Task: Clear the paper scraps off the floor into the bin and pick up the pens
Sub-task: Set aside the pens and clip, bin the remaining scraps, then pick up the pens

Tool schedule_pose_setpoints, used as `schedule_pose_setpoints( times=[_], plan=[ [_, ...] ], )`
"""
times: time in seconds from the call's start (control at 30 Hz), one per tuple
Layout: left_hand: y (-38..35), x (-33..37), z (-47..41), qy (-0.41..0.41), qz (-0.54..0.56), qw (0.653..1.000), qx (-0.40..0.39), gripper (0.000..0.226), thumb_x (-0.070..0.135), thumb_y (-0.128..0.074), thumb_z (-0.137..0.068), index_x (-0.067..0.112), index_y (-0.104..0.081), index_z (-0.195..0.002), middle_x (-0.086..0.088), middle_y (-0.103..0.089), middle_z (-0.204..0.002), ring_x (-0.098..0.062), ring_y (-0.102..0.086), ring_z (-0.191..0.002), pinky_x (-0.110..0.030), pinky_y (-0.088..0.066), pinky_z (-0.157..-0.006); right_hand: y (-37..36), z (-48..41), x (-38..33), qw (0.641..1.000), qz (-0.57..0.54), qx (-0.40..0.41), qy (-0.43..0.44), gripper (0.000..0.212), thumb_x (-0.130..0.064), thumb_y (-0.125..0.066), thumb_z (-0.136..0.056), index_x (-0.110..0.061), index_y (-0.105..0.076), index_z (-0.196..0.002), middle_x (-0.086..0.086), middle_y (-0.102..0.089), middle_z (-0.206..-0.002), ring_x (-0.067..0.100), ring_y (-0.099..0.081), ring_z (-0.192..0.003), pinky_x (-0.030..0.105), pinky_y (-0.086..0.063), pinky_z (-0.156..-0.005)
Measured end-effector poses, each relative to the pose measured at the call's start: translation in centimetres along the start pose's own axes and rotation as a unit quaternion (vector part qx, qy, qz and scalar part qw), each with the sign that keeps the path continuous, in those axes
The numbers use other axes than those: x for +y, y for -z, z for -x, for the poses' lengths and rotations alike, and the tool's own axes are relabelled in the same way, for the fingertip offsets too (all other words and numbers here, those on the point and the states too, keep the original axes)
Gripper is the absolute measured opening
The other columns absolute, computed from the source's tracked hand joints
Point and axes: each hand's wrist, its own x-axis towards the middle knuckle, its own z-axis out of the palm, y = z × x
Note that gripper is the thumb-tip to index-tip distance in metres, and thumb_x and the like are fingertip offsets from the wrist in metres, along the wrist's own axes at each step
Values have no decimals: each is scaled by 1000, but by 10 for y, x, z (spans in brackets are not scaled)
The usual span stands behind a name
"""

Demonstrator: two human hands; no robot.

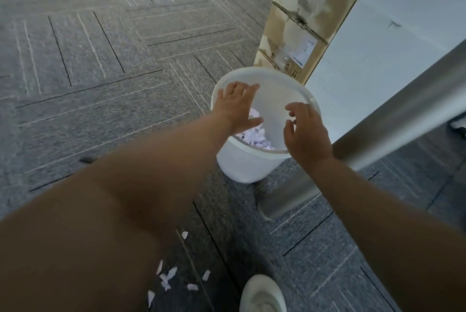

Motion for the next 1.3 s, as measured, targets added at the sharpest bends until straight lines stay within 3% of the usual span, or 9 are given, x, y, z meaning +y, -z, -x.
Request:
schedule_pose_setpoints(
  times=[0.23,0.37,0.57,0.7,0.83,0.9,1.1,1.2,1.3],
  plan=[
    [-5,-34,65,-66,38,983,167,51,37,-44,-80,6,-48,-121,-19,-53,-122,-39,-49,-113,-49,-41,-96,-11,20,-27,996,-30,-41,72,23,-6,-55,-82,-2,-55,-104,20,-61,-102,35,-57,-88,47,-53,-72],
    [-13,-61,116,-77,35,976,201,44,30,-46,-79,10,-41,-117,-22,-56,-117,-39,-54,-105,-47,-46,-87,-25,26,-65,991,-44,-47,120,23,-9,-54,-84,-4,-55,-106,18,-61,-103,35,-57,-89,43,-50,-70],
    [-52,-110,207,-32,19,990,135,42,29,-47,-80,10,-39,-117,-23,-55,-116,-40,-55,-100,-46,-46,-84,-92,80,-110,976,-65,-110,177,22,-5,-57,-82,0,-56,-104,22,-61,-96,40,-57,-83,43,-47,-62],
    [-97,-136,276,40,14,999,28,45,33,-41,-80,9,-41,-117,-22,-56,-116,-40,-56,-99,-48,-49,-84,-155,142,-109,964,-57,-246,83,37,-15,-50,-91,-3,-47,-125,20,-53,-122,38,-48,-110,44,-44,-87],
    [-147,-148,330,91,9,991,-97,58,39,-33,-85,3,-42,-130,-21,-44,-136,-39,-45,-122,-55,-41,-98,-196,199,-93,916,-46,-396,-39,55,-27,-40,-96,-9,-19,-143,9,-16,-154,25,-11,-141,37,-16,-114],
    [-171,-150,344,113,-8,985,-127,60,39,-33,-93,6,-21,-142,-13,-17,-152,-31,-16,-140,-45,-15,-113,-207,219,-84,899,-34,-433,-53,60,-30,-37,-97,-12,-6,-146,5,1,-156,20,4,-142,35,-6,-116],
    [-214,-149,349,164,8,975,-149,66,47,-26,-94,14,4,-144,3,20,-145,-11,22,-133,-34,11,-109,-239,243,-81,896,34,-442,18,68,-38,-31,-97,-8,8,-143,9,20,-153,22,22,-138,41,8,-114],
    [-213,-145,359,136,-6,979,-154,68,51,-9,-89,11,-9,-143,0,0,-151,-12,8,-137,-32,4,-111,-235,260,-108,864,-55,-479,143,61,-32,-31,-98,-8,1,-144,7,13,-154,17,9,-141,41,-10,-117],
    [-204,-143,379,108,-19,985,-133,65,48,-6,-93,10,-44,-130,-8,-48,-136,-25,-43,-127,-41,-29,-104,-228,259,-119,883,-145,-418,157,54,-23,-36,-97,-11,-11,-145,2,-3,-156,20,-26,-137,27,-36,-99]
  ],
)
